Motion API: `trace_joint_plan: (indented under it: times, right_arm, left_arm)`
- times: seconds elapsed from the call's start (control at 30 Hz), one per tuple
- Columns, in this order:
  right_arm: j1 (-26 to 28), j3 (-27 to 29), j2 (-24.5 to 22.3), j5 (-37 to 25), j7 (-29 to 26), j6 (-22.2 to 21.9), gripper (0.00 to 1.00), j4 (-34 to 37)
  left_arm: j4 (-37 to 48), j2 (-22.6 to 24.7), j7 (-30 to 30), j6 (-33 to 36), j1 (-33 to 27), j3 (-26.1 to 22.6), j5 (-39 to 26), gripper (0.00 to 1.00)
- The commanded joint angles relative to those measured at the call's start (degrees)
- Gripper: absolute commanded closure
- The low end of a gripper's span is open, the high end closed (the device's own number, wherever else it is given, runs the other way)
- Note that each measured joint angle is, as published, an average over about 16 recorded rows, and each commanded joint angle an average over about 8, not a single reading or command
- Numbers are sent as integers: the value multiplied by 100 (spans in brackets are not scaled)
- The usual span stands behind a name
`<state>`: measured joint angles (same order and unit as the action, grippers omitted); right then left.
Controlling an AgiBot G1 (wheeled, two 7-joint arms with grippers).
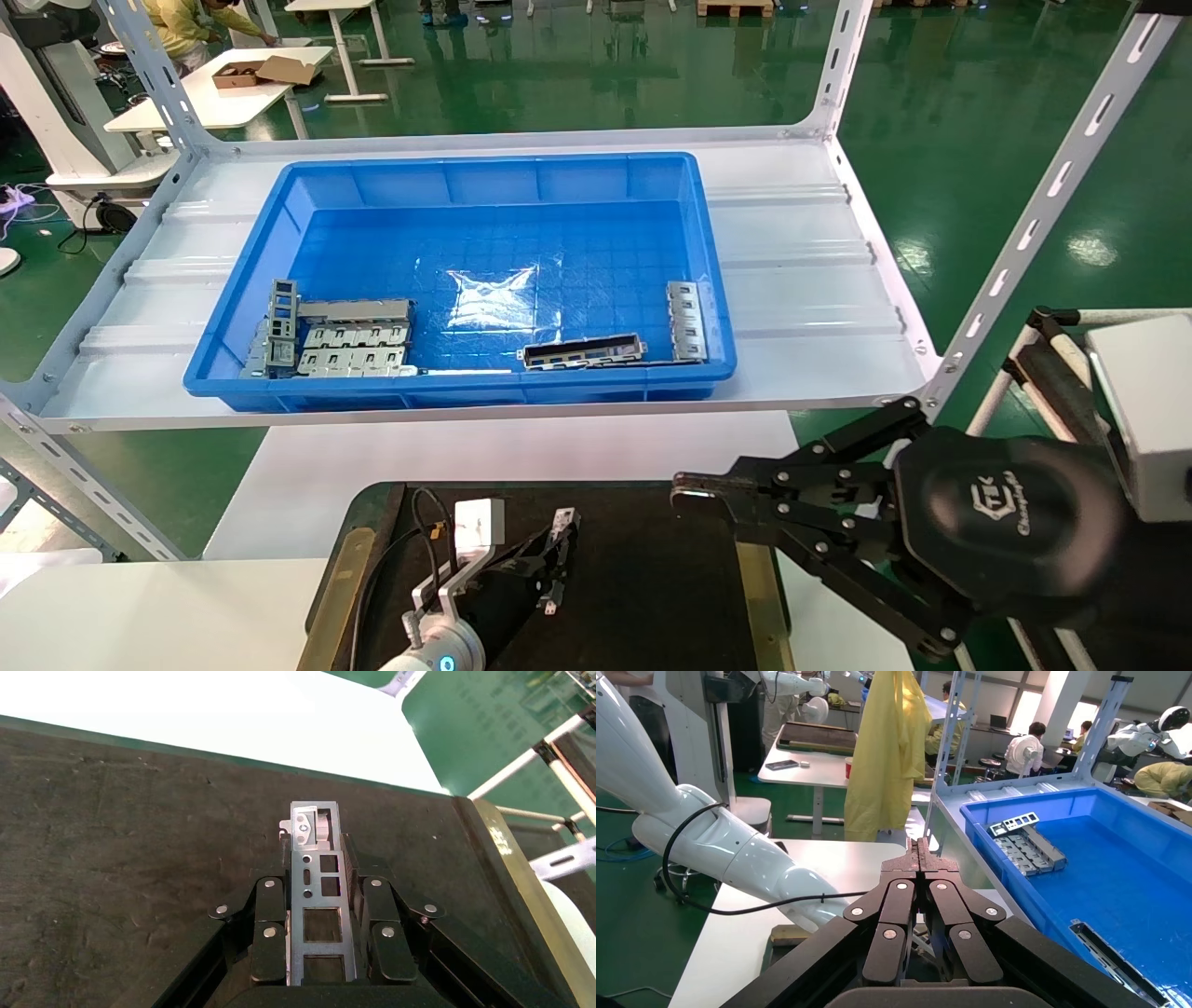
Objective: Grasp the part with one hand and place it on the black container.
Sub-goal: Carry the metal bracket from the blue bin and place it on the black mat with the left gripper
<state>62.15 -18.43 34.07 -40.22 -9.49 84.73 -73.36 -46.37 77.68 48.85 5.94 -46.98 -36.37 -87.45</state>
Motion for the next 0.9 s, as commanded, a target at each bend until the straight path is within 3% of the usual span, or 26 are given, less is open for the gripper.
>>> trace_joint_plan:
  times: [0.03,0.83,0.9]
  right_arm:
    - [0,0,0,0,0,0,100,0]
    - [1,-5,-2,3,2,-2,100,0]
    - [1,-5,-2,4,3,-2,96,0]
  left_arm:
    - [45,14,93,-158,-21,-116,33,100]
    - [528,25,809,-1304,-443,-1825,943,100]
    - [543,26,841,-1361,-466,-1944,1024,100]
